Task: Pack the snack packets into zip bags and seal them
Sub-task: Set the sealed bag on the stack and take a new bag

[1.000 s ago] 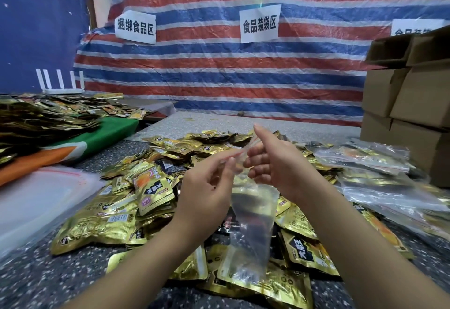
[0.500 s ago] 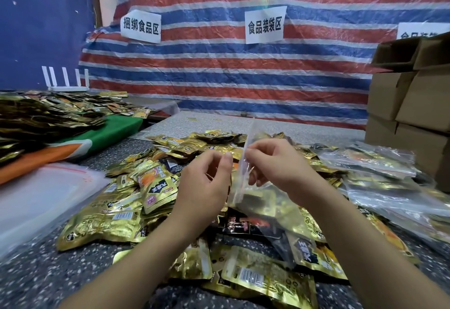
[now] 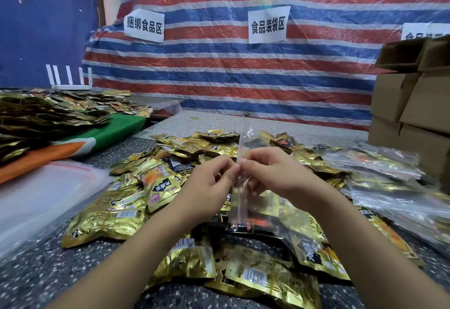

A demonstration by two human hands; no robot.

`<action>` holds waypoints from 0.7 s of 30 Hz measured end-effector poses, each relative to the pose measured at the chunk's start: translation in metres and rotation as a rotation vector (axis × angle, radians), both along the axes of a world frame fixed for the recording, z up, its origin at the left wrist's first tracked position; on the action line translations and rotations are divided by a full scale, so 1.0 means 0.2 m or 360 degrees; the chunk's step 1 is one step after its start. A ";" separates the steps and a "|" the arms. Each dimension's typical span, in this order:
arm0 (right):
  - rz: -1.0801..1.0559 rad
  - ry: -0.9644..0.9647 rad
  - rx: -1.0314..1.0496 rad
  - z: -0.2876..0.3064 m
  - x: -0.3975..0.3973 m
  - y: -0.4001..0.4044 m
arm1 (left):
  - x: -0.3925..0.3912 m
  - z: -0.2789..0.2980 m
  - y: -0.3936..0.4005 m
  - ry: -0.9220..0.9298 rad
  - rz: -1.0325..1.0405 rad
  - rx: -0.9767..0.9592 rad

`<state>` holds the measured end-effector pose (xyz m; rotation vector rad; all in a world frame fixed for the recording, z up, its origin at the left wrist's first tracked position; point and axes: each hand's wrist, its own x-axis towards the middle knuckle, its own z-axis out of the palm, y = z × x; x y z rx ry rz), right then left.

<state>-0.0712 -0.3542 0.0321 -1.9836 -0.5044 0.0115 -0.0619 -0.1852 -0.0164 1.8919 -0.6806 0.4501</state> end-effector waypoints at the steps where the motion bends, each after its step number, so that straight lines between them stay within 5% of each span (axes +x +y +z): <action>1: 0.0011 0.0007 -0.0009 0.00 0.00 0.00 | 0.00 0.00 0.00 -0.0049 0.0012 0.0056; 11: -0.0221 -0.0280 -0.0456 -0.01 0.00 0.01 | 0.00 -0.03 0.02 -0.0352 0.0242 0.0549; 21: -0.0142 -0.0100 -0.0458 0.03 -0.01 -0.01 | 0.00 -0.02 0.01 -0.0298 0.0163 0.0365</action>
